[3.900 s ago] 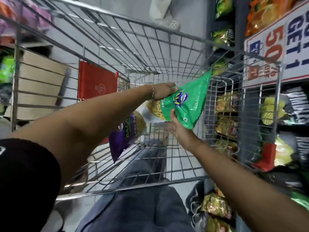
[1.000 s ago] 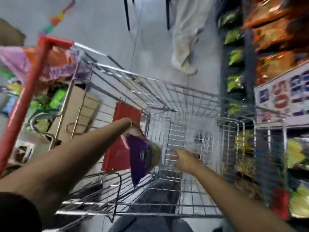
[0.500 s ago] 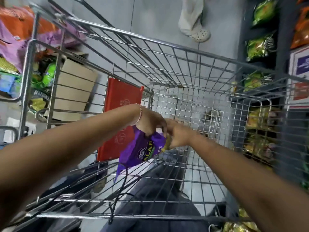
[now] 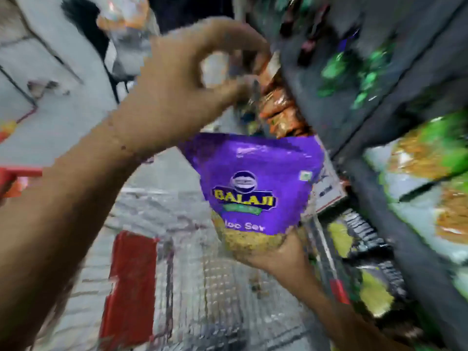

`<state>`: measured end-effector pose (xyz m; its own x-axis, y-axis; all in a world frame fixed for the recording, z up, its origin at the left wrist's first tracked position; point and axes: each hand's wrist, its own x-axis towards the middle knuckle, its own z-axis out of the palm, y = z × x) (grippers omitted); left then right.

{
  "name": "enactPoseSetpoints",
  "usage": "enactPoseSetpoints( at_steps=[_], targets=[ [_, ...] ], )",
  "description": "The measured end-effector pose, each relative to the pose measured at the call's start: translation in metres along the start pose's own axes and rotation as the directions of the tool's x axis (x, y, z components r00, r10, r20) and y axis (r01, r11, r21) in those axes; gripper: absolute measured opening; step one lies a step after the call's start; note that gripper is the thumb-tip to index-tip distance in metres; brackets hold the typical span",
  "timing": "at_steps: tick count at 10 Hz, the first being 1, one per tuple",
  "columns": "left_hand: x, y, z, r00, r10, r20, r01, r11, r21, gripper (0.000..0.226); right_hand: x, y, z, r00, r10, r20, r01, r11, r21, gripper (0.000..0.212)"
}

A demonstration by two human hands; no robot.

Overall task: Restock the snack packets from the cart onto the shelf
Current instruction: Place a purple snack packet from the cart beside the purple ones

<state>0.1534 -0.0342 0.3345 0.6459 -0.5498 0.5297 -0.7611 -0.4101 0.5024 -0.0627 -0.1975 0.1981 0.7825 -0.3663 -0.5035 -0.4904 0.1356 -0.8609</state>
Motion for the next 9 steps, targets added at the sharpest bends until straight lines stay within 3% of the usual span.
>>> enactPoseSetpoints(
  at_steps=[1, 2, 3, 4, 5, 6, 8, 9],
  targets=[
    [0.027, 0.108, -0.018, 0.969, 0.009, -0.246, -0.128, 0.873, -0.470, 0.034, -0.039, -0.032, -0.040, 0.929, -0.323, -0.179, 0.315, 0.946, -0.074, 0.092],
    [0.030, 0.139, 0.008, 0.989, -0.072, -0.126, -0.050, 0.643, -0.764, 0.069, -0.095, -0.095, -0.084, 0.795, -0.504, -0.337, 0.492, 0.861, -0.126, 0.099],
    [0.033, 0.201, 0.038, 0.984, 0.159, 0.081, 0.004, 0.432, -0.902, 0.083, -0.163, -0.151, -0.124, 0.584, -0.667, -0.463, 0.656, 0.724, -0.215, 0.084],
    [0.047, 0.269, 0.065, 0.952, 0.264, 0.155, 0.056, 0.348, -0.936, 0.090, -0.216, -0.195, -0.158, 0.411, -0.717, -0.562, 0.724, 0.632, -0.277, 0.076],
    [0.074, 0.330, 0.082, 0.939, 0.322, 0.116, 0.014, 0.302, -0.953, 0.077, -0.250, -0.218, -0.192, 0.233, -0.727, -0.646, 0.721, 0.575, -0.387, 0.072],
    [0.107, 0.371, 0.109, 0.910, 0.397, 0.118, 0.005, 0.275, -0.961, 0.045, -0.253, -0.225, -0.228, 0.135, -0.685, -0.716, 0.673, 0.594, -0.442, 0.074],
    [0.149, 0.409, 0.171, 0.844, 0.460, 0.275, 0.069, 0.415, -0.907, 0.039, -0.216, -0.218, -0.298, 0.115, -0.556, -0.823, 0.570, 0.716, -0.403, 0.094],
    [0.156, 0.411, 0.193, 0.833, 0.427, 0.352, 0.145, 0.446, -0.883, 0.056, -0.196, -0.211, -0.319, 0.139, -0.507, -0.851, 0.557, 0.750, -0.357, 0.090]
  ],
)
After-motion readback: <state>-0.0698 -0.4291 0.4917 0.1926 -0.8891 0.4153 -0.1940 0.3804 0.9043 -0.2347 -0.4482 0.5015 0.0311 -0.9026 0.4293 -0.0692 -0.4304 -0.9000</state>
